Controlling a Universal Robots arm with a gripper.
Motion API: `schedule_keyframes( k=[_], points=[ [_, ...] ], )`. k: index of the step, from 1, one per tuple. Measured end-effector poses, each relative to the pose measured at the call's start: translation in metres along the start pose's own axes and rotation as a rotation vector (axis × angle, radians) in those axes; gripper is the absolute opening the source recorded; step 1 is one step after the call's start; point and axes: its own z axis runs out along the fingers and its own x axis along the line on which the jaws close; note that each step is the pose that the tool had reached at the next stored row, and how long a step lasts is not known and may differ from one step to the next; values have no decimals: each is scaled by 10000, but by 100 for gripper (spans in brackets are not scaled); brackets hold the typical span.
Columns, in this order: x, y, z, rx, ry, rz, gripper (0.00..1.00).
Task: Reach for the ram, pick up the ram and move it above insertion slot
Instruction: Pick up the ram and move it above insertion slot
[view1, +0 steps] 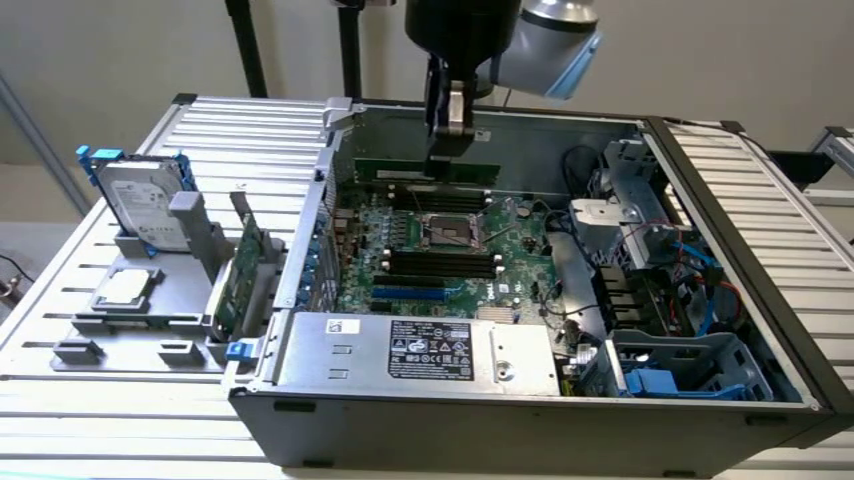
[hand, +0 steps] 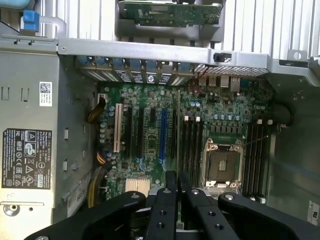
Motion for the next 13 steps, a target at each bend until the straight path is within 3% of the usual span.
schedule_keyframes(
  k=[13],
  points=[
    [-55, -211, 39, 23, -13, 365, 13]
  ],
)
